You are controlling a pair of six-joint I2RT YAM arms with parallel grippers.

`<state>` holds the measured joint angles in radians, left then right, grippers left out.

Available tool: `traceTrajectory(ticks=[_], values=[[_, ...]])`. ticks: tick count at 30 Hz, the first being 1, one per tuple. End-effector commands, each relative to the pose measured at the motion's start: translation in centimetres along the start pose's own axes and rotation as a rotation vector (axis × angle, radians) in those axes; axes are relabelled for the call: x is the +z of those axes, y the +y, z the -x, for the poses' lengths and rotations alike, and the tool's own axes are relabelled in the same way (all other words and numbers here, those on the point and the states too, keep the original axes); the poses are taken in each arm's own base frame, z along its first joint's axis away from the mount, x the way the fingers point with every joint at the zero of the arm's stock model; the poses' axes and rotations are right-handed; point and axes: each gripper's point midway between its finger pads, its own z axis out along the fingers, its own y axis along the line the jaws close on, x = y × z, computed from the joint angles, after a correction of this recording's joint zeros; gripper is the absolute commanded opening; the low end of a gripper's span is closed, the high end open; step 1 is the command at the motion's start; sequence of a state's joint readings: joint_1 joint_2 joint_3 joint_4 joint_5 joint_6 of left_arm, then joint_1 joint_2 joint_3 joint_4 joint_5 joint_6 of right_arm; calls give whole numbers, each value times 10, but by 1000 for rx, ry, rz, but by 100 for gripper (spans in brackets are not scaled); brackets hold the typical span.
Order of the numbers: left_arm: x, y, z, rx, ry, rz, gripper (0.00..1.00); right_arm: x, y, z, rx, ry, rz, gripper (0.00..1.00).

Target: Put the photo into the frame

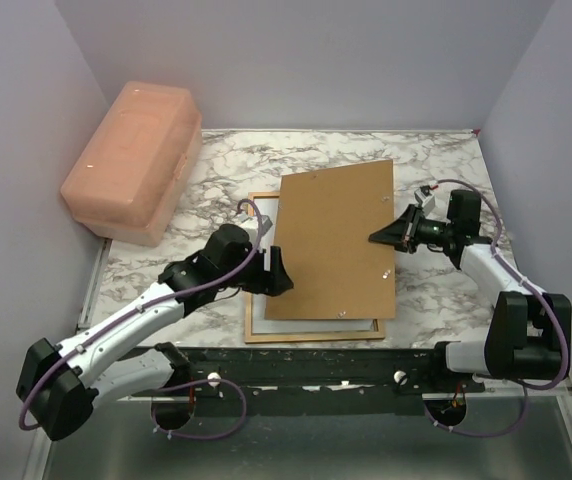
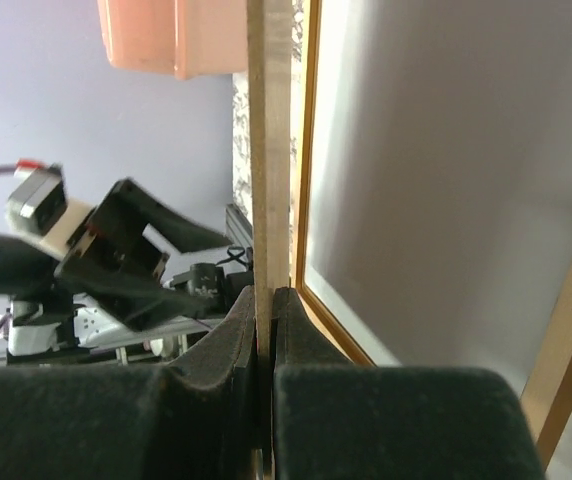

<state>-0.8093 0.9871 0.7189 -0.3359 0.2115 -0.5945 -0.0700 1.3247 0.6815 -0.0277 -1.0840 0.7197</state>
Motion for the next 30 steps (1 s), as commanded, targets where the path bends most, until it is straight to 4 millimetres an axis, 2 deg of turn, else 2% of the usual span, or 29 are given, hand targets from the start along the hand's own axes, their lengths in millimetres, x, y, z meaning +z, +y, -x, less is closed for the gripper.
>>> traceTrajectory(ticks=[1, 2, 4, 8, 10, 17, 22, 26, 30], values=[[-4, 78, -13, -247, 63, 302, 71, 4, 13, -1, -20, 66, 8, 1], [-9, 99, -16, -298, 69, 380, 70, 6, 13, 0, -23, 75, 1, 1], [-12, 126, -22, -381, 90, 447, 69, 9, 11, 0, -18, 91, -18, 1], [-5, 159, -32, -461, 123, 491, 63, 17, 10, -1, 7, 129, -21, 1], [-3, 169, -33, -459, 132, 529, 60, 20, 9, -2, 10, 140, -28, 1], [5, 188, -23, -445, 136, 602, 46, 34, 7, -13, 18, 197, -41, 1], [12, 197, -25, -442, 162, 631, 39, 39, -3, -20, 17, 219, -58, 1], [12, 201, -23, -429, 163, 650, 36, 43, -8, -17, 6, 211, -62, 1], [13, 202, -21, -427, 171, 659, 36, 45, -3, -8, -20, 184, -47, 1]])
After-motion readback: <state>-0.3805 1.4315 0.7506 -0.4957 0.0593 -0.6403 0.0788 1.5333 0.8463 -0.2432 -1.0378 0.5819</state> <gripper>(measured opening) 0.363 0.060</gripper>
